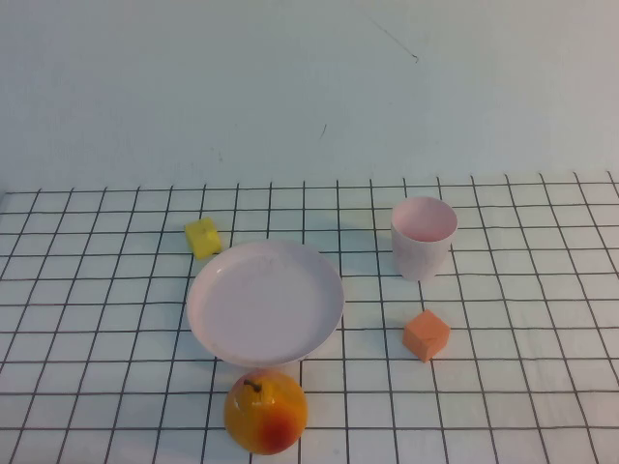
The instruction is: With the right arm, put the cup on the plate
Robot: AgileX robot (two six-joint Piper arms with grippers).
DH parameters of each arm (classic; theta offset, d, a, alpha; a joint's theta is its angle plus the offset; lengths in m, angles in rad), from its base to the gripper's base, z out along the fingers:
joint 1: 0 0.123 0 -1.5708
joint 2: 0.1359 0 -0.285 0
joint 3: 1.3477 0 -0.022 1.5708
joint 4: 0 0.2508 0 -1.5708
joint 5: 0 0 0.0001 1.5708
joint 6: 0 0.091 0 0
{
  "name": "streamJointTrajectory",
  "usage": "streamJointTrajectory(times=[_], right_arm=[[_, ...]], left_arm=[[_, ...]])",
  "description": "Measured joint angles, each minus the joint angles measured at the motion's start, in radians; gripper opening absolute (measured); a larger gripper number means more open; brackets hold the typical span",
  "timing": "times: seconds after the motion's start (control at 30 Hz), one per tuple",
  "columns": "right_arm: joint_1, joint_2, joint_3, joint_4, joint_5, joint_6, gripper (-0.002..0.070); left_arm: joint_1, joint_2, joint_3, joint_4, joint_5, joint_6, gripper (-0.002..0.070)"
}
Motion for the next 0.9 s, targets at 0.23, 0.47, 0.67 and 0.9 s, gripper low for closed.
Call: streamJointTrajectory(times=[0.23, 0.47, 0.67, 0.9], right_arm=[[0.000, 0.000, 0.000, 0.000, 0.000, 0.000, -0.0002], [0.000, 0.000, 0.000, 0.000, -0.006, 0.000, -0.0002], [0.000, 0.000, 0.000, 0.000, -0.006, 0.000, -0.0002], [0.000, 0.000, 0.000, 0.000, -0.044, 0.000, -0.0002]], left_arm=[[0.000, 0.000, 0.000, 0.000, 0.000, 0.000, -0.0003], [0.000, 0.000, 0.000, 0.000, 0.000, 0.000, -0.0003], [0.000, 0.000, 0.000, 0.000, 0.000, 0.000, -0.0003], [0.000, 0.000, 0.000, 0.000, 0.000, 0.000, -0.0003]])
